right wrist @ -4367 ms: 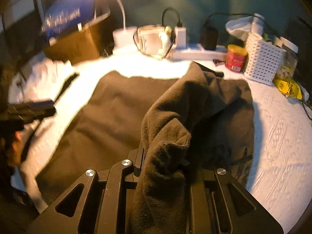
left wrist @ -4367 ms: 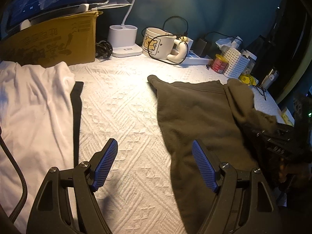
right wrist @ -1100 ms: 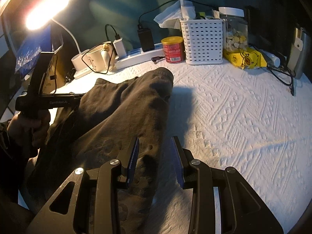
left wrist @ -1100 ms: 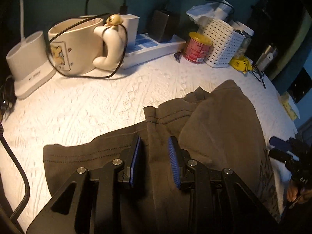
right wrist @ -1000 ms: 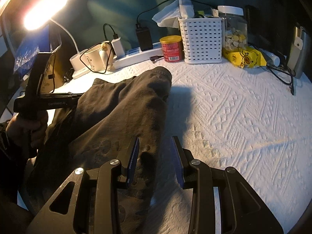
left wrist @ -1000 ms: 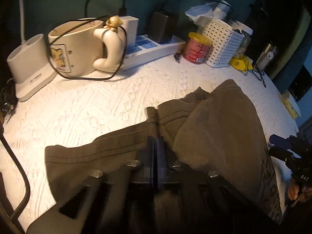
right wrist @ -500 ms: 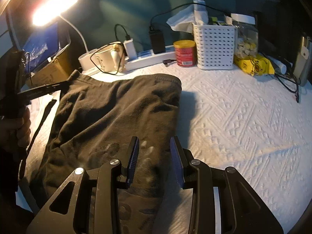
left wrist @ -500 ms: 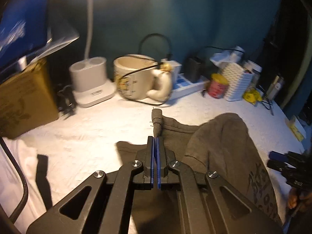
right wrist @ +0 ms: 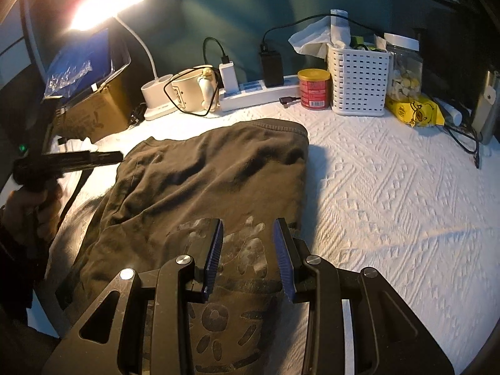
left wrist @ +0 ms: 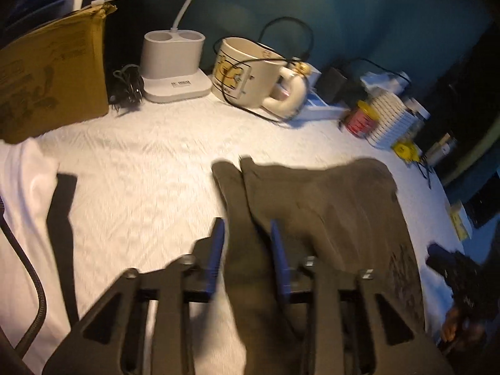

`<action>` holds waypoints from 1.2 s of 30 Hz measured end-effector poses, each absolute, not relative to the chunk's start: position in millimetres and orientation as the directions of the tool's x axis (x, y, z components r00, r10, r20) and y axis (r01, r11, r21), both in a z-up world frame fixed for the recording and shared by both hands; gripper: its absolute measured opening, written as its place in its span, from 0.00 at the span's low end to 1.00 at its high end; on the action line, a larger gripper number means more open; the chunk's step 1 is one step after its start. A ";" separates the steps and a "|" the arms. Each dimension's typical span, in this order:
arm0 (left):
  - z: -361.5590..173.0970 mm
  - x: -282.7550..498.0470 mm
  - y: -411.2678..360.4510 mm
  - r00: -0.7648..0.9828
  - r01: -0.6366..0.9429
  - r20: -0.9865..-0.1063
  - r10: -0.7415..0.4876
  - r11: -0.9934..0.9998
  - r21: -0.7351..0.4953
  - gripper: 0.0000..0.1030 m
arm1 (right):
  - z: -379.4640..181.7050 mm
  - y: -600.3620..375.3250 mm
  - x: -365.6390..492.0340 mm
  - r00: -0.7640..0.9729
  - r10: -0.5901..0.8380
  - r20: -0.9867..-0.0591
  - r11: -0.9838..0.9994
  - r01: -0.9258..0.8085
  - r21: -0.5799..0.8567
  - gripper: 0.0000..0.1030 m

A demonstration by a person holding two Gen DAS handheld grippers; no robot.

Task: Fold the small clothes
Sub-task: 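Pinch the folded edge again with the left gripper and tug it straight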

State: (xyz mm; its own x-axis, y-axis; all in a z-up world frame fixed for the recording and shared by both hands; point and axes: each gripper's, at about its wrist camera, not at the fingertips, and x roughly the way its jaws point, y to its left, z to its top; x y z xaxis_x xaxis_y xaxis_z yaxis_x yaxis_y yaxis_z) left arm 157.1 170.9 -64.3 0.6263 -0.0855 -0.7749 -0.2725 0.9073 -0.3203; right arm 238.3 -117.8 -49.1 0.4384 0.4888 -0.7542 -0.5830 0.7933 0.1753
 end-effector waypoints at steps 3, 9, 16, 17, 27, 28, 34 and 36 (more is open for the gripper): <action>-62.1 139.5 154.0 0.610 -0.241 -0.785 -0.104 0.920 -0.309 0.34 | -45.3 -117.3 233.0 0.443 0.493 -0.749 0.789 -0.590 0.170 0.35; -68.8 106.7 117.0 0.568 -0.172 -0.800 -0.191 0.924 -0.342 0.34 | -43.7 -121.2 218.2 0.448 0.487 -0.750 0.789 -0.594 0.158 0.35; -78.3 74.5 82.5 0.516 -0.112 -0.813 -0.269 0.920 -0.375 0.34 | -42.8 -137.5 201.4 0.461 0.470 -0.753 0.804 -0.575 0.151 0.35; -78.5 70.5 81.0 0.517 -0.115 -0.813 -0.270 0.918 -0.378 0.34 | -42.7 -139.6 199.8 0.463 0.469 -0.752 0.807 -0.571 0.152 0.35; -68.3 43.2 69.5 0.566 -0.082 -0.776 -0.277 0.918 -0.388 0.02 | -46.5 -147.3 178.7 0.465 0.464 -0.754 0.811 -0.566 0.150 0.35; -62.5 38.5 67.7 0.582 -0.075 -0.766 -0.274 0.919 -0.386 0.02 | -46.7 -148.4 177.4 0.465 0.465 -0.753 0.811 -0.564 0.153 0.35; -46.9 25.6 75.8 0.611 -0.120 -0.764 -0.207 0.930 -0.348 0.02 | -46.8 -149.4 169.0 0.464 0.469 -0.752 0.808 -0.569 0.153 0.35; -51.0 22.1 81.2 0.604 -0.145 -0.775 -0.187 0.930 -0.337 0.02 | -47.5 -147.9 166.8 0.459 0.473 -0.752 0.804 -0.574 0.155 0.35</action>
